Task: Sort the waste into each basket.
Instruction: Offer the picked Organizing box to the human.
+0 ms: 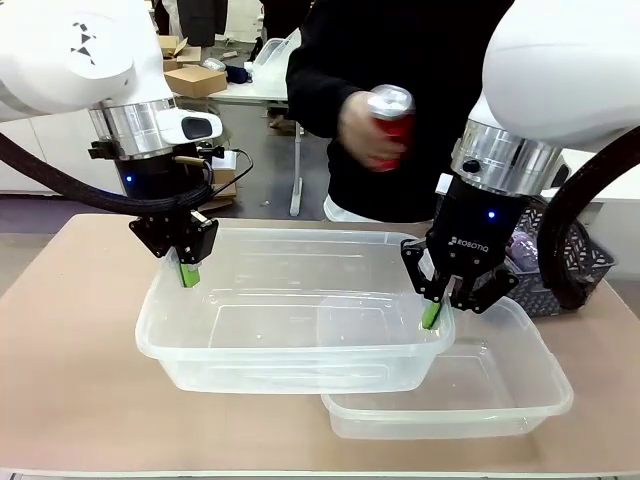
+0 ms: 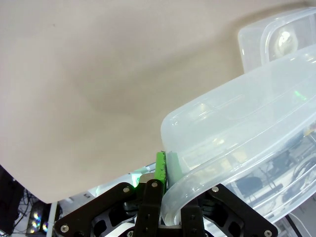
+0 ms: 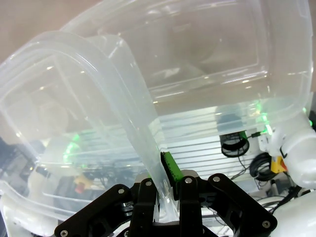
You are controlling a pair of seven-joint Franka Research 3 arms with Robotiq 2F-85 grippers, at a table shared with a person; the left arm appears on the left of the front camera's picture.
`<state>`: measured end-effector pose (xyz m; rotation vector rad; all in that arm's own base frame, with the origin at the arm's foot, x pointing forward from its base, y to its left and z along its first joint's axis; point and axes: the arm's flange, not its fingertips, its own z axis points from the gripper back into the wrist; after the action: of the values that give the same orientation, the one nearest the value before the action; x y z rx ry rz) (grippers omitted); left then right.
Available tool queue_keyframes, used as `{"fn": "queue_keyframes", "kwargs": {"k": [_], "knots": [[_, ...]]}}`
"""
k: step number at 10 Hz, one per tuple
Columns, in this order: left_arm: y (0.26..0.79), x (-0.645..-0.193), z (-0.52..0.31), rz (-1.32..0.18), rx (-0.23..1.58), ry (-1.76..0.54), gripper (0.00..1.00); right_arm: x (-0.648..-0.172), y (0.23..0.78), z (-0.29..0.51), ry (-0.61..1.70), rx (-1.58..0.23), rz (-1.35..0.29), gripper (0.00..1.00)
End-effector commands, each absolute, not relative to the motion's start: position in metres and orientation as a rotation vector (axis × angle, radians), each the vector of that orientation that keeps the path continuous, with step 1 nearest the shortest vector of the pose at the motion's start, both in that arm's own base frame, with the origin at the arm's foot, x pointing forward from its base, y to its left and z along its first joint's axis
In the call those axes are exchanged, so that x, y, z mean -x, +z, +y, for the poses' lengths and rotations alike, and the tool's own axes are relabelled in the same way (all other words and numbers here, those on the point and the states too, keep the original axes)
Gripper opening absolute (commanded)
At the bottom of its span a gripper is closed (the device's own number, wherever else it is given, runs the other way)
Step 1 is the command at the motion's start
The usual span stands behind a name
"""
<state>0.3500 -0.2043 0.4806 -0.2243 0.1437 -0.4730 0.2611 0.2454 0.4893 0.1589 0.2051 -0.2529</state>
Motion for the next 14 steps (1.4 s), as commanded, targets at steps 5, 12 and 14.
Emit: {"fn": "queue_keyframes", "kwargs": {"k": [5,12,14], "knots": [[0.4859,-0.3454,-0.2026,0.161,0.231,-0.486,0.05,-0.265,0.4871,0.237,-0.268,-0.176,0.194,0.06],[0.4859,-0.3454,-0.2026,0.161,0.231,-0.486,0.05,-0.265,0.4871,0.237,-0.268,-0.176,0.194,0.06],[0.4859,-0.3454,-0.2026,0.161,0.231,-0.486,0.05,-0.265,0.4871,0.237,-0.268,-0.176,0.194,0.06]]}}
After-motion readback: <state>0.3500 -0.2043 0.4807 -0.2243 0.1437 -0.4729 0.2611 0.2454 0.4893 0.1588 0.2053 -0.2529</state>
